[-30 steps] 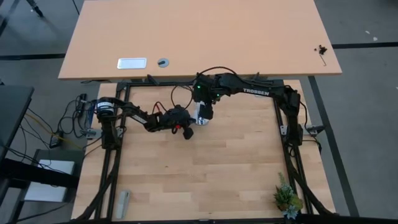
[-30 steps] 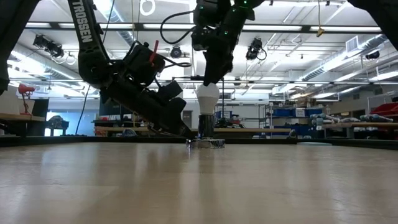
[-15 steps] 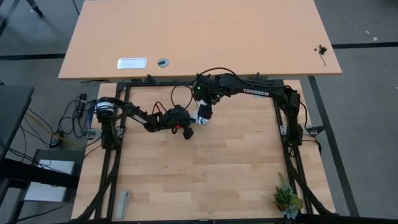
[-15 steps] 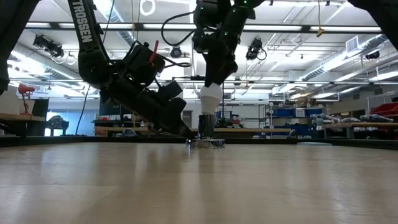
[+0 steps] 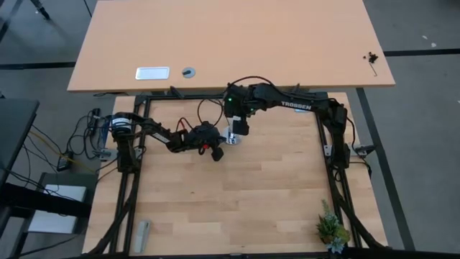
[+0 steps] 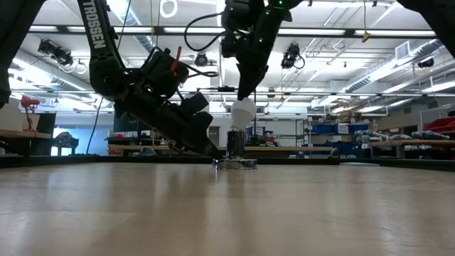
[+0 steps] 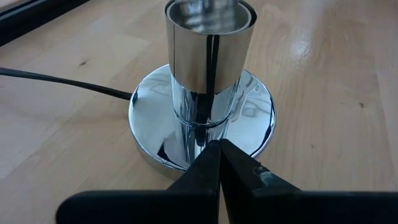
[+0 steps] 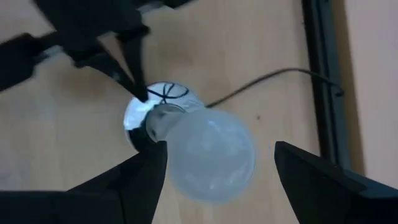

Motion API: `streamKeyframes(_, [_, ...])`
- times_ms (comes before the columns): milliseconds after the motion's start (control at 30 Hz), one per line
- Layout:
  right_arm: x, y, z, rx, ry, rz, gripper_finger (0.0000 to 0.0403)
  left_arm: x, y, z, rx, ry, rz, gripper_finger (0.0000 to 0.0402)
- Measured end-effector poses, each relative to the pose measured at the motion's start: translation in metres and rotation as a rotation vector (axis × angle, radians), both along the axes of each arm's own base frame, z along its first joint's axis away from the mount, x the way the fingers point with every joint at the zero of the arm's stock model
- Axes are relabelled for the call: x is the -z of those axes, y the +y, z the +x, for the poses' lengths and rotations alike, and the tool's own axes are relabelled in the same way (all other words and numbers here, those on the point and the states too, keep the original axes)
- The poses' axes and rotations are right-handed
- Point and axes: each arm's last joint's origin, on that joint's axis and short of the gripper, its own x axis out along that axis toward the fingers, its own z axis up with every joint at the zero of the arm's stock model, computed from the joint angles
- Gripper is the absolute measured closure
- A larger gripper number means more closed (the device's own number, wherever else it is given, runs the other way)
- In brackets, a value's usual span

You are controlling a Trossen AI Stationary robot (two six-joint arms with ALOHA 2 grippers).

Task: Screw lightbulb
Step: Insert the lightbulb into the lamp

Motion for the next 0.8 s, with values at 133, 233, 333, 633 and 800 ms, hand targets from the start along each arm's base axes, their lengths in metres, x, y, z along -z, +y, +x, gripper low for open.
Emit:
streamKeyframes(133, [0.001,-0.012,-0.008,0.02,0.006,0.071,0.0097,0.0,0.0,0.0,0.0,0.0,0.0,0.0388])
streamKeyframes(233, [0.001,-0.023,-0.013,0.025,-0.026,0.192,0.0096,0.0,0.0,0.0,0.0,0.001,-0.001,0.0388])
streamKeyframes(333, [0.0,-0.033,-0.017,0.035,-0.066,0.256,0.0097,0.0,0.0,0.0,0.001,0.0,-0.001,0.0388])
streamKeyframes(633, [0.001,-0.047,-0.025,0.068,-0.047,0.236,0.0104,0.0,0.0,0.0,0.006,0.0,0.001,0.0388])
streamKeyframes(800, [0.002,-0.064,-0.035,0.208,-0.042,0.242,0.0114,-0.001,-0.001,0.001,0.03,-0.02,-0.018,0.0389])
